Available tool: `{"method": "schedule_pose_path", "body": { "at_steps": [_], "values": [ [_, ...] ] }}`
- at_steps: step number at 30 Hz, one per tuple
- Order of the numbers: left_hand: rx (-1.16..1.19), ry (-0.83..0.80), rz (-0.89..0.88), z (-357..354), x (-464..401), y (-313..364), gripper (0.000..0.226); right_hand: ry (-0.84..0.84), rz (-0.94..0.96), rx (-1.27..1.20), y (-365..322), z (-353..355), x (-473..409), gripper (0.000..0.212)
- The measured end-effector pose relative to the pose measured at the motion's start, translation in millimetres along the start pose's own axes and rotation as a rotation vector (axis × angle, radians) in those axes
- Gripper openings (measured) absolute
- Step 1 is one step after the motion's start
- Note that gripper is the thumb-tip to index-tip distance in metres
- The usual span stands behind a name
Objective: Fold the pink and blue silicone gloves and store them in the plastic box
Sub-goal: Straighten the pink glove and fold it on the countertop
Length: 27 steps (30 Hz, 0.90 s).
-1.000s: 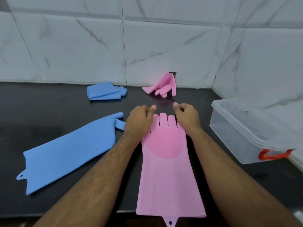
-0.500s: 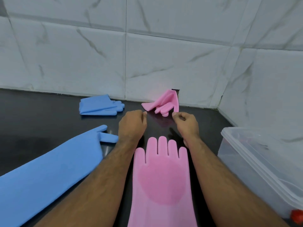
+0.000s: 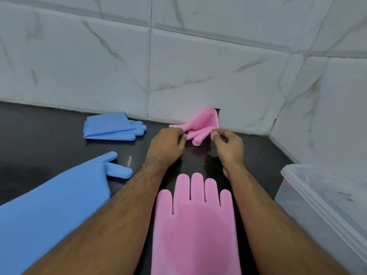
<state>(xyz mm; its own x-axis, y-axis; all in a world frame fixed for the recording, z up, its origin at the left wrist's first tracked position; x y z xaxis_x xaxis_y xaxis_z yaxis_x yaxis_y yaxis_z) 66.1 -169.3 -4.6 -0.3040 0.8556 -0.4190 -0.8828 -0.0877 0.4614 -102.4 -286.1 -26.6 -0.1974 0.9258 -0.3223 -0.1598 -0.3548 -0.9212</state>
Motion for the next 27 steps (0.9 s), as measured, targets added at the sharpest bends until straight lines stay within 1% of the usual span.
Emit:
{"method": "schedule_pose_path", "body": {
  "at_steps": [5, 10, 12, 14, 17, 18, 20, 23, 25, 27],
  "values": [
    [0.026, 0.061, -0.092, 12, 18, 12, 0.028, 0.018, 0.023, -0.111, -11, 6, 16, 0.012],
    [0.207, 0.14, -0.047, 29, 51, 14, 0.034, -0.02, 0.062, -0.185, -34, 15, 57, 0.013],
    [0.26, 0.169, -0.05, 37, 71, 18, 0.04, -0.058, 0.1, -0.133, -43, 19, 79, 0.016],
    [0.286, 0.185, -0.054, 47, 93, 24, 0.044, -0.071, 0.167, 0.012, -54, 24, 103, 0.019],
    [0.289, 0.167, -0.09, 59, 124, 33, 0.043, -0.097, 0.257, 0.318, -67, 33, 128, 0.025],
    [0.297, 0.155, -0.104, 62, 133, 36, 0.039, -0.11, 0.265, 0.368, -70, 36, 136, 0.027],
    [0.313, 0.126, -0.131, 67, 149, 40, 0.032, -0.129, 0.281, 0.36, -80, 40, 149, 0.03],
    [0.293, 0.056, -0.163, 67, 164, 46, 0.029, -0.147, 0.354, 0.291, -94, 43, 165, 0.031],
    [0.269, -0.006, -0.184, 64, 168, 50, 0.034, -0.157, 0.405, 0.24, -104, 42, 176, 0.032],
    [0.278, -0.036, -0.206, 62, 168, 53, 0.045, -0.185, 0.433, 0.147, -112, 40, 184, 0.036]
  ]
}}
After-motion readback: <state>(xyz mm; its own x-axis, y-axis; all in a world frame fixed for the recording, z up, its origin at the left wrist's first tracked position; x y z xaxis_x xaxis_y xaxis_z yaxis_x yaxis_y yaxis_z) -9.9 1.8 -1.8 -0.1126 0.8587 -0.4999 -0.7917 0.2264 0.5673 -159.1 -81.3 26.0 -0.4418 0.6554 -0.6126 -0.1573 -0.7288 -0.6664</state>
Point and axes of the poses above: each hand's wrist, its own x-axis away from the middle knuckle, its own z-axis out of the back of the hand, y = z × x, the point moved 3 cm from there along -x, towards the middle knuckle, and after that the axes turned 9 degrees about -y, right-handed, at the moved point
